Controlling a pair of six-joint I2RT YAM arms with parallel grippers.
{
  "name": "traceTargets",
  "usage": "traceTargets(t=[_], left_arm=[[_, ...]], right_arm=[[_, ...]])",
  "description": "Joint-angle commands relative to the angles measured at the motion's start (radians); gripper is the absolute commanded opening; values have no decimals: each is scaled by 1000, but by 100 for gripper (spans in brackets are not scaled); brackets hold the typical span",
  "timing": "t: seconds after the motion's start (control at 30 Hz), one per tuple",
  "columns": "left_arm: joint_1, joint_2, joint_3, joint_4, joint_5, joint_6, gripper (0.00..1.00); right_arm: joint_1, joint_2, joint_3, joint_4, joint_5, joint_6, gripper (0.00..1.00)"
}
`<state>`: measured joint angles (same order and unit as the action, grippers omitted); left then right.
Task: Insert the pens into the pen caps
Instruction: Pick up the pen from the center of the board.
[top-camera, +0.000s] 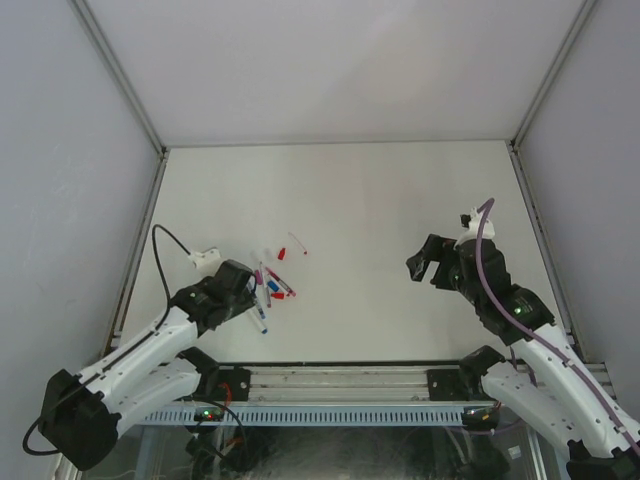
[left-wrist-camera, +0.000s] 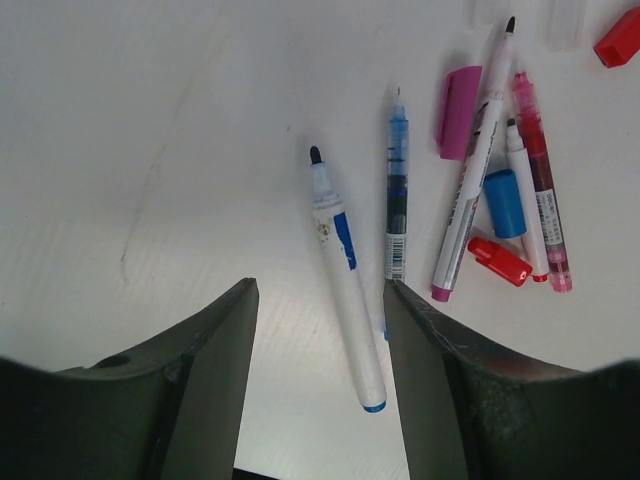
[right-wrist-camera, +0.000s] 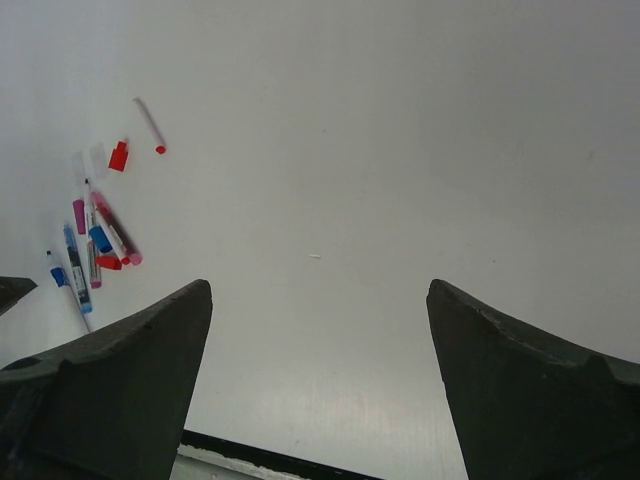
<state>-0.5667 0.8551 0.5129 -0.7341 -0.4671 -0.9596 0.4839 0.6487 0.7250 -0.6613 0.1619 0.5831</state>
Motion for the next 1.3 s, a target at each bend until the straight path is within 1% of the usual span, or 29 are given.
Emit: traceTargets(t=[0.0,0.5,0.8,0.93,1.07,1.27], left_arm=[[-25,23,-18,73,6,-32,59],[-30,73,-66,93,-8,-53,58],[-30,119,-98,156,8,-54,53],[-30,136,-101,173,8,-54,49],[-30,155,-105,183,9,-54,42],[-30,164,-117,196,12,-58,36]], right_arm=[[-4,9,1,63,-14,-8,88],[-3,27,-25,91,-43,21,88],[-2,48,-27,116,-72,30,87],[0,51,-26,116,-75,30,87],[-1,48,-26,108,-73,32,87],[0,48,-26,104,-72,30,87]])
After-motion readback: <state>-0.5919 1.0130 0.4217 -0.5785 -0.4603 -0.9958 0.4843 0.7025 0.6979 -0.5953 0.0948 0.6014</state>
